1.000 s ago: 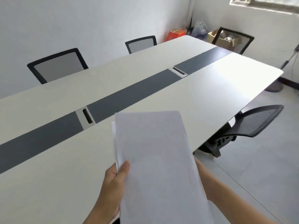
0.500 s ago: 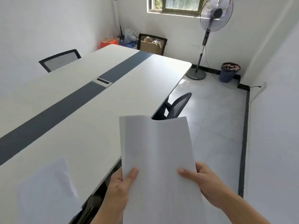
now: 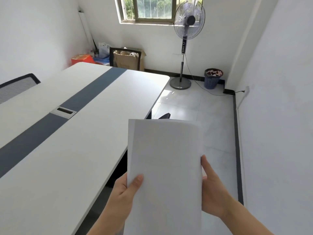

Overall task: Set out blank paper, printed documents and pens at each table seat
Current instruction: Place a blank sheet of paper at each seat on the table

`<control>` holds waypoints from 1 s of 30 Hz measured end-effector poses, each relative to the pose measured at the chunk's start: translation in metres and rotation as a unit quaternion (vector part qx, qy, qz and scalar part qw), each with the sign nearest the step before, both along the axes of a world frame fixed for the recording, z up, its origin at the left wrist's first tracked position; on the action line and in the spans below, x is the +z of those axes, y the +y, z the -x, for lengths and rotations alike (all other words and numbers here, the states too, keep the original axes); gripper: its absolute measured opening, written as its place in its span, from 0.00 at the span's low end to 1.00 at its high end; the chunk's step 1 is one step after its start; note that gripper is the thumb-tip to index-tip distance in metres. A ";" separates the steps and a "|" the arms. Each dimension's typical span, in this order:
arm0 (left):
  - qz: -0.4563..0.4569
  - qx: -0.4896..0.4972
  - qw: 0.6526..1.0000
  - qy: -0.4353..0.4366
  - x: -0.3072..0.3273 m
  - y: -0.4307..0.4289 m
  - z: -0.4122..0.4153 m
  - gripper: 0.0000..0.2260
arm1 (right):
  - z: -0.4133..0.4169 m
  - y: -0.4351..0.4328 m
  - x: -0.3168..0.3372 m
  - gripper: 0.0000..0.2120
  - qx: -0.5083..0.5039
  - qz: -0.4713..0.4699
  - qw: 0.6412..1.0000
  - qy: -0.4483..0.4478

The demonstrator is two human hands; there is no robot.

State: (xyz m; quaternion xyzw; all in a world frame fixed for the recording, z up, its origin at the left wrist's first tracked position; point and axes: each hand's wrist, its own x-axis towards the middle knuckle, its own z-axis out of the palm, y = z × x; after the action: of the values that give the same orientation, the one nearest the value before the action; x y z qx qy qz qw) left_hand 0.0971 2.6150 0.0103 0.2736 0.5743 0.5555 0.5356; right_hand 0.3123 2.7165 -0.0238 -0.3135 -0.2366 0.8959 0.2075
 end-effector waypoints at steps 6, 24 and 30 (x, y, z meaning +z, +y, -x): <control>0.046 0.050 0.997 0.026 -0.009 0.107 0.020 0.08 | 0.005 0.103 0.004 0.28 -0.096 -0.219 0.948 -0.209; 0.094 0.170 0.979 -0.064 -0.016 0.338 0.042 0.12 | 0.053 0.384 -0.006 0.12 -0.077 -0.255 0.945 -0.190; 0.117 0.292 0.948 -0.052 -0.017 0.403 0.033 0.12 | 0.083 0.489 -0.018 0.08 0.002 -0.217 0.952 -0.217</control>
State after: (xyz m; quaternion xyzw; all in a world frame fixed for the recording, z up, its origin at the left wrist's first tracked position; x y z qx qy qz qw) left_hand 0.0639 3.0181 -0.0071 -0.0001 0.6611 0.6300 0.4075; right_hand 0.2289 3.2051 -0.0418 -0.4473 -0.4654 0.7338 0.2119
